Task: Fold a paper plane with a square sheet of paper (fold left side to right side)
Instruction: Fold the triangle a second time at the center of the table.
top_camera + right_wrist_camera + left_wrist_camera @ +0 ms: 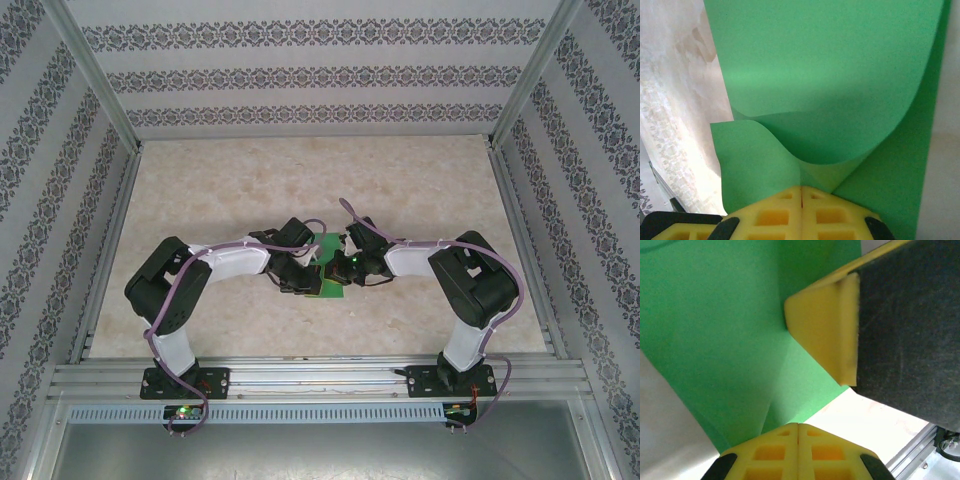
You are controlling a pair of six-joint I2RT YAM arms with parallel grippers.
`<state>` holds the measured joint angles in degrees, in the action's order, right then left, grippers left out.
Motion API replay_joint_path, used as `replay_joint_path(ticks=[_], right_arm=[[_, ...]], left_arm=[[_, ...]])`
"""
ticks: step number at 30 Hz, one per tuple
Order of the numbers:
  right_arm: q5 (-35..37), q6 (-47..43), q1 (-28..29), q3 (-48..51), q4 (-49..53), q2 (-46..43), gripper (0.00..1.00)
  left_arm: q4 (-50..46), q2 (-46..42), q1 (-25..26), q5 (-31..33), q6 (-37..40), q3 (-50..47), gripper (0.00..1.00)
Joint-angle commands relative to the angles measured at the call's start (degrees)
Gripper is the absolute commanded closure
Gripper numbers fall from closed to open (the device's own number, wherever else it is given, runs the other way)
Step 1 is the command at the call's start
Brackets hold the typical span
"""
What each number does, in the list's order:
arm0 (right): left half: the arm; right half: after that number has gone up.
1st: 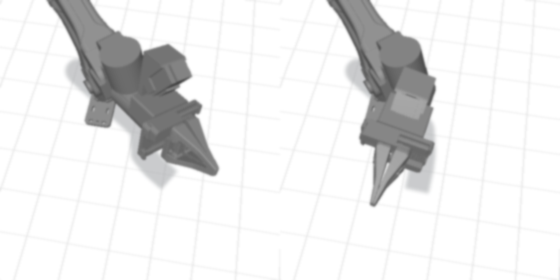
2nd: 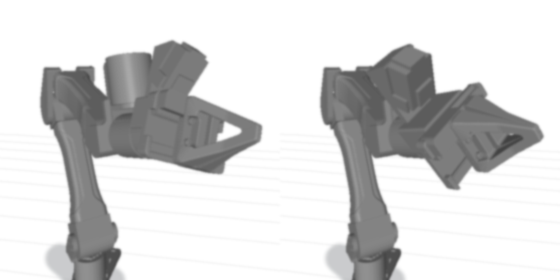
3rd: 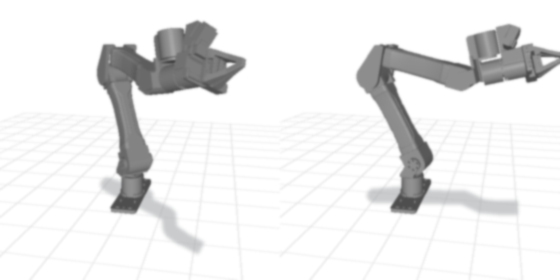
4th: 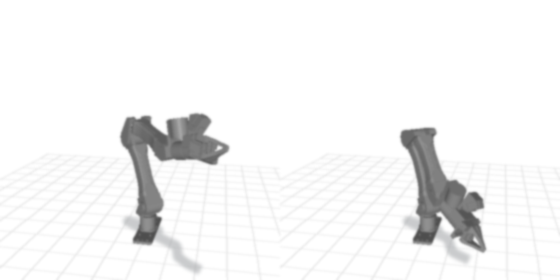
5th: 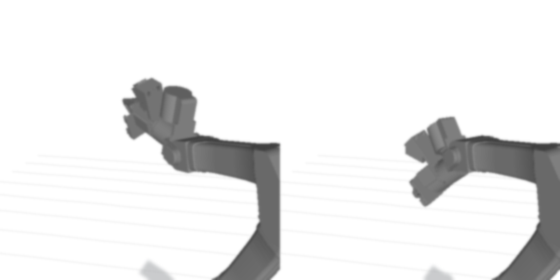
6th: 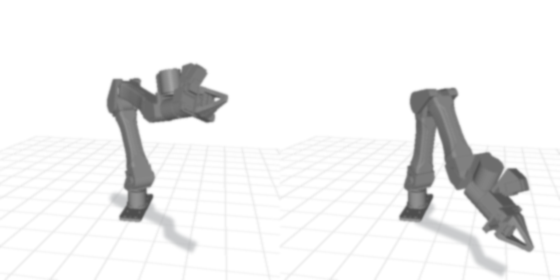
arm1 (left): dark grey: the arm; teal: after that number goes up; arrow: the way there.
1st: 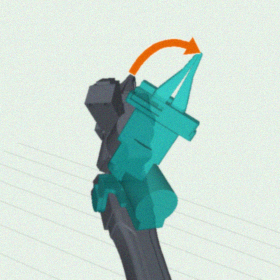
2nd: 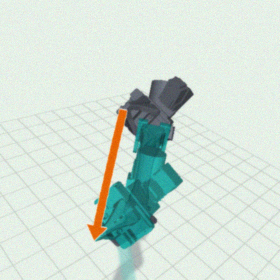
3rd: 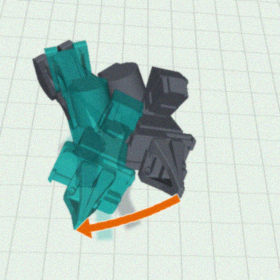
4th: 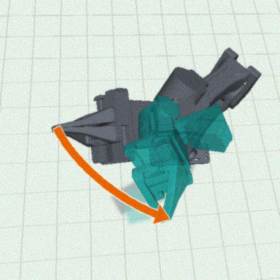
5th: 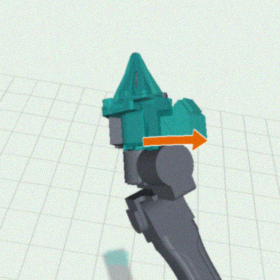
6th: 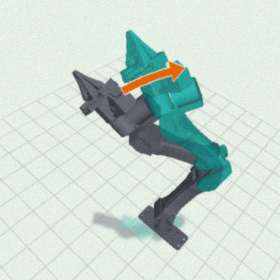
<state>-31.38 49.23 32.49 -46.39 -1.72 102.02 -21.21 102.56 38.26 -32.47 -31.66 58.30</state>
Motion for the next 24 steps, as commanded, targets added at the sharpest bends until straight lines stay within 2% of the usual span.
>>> replay_joint_path(ticks=[1, 24], right_arm=[[1.9, -0.1, 0.0, 0.9, 5.6, 2.0, 1.00], [1.8, -0.7, 0.0, 0.7, 6.3, 2.5, 1.00]], left_arm=[[1.8, 0.7, 0.3, 2.0, -0.9, 1.1, 0.95], [3.3, 0.4, -1.0, 4.7, -3.1, -1.6, 0.95]])
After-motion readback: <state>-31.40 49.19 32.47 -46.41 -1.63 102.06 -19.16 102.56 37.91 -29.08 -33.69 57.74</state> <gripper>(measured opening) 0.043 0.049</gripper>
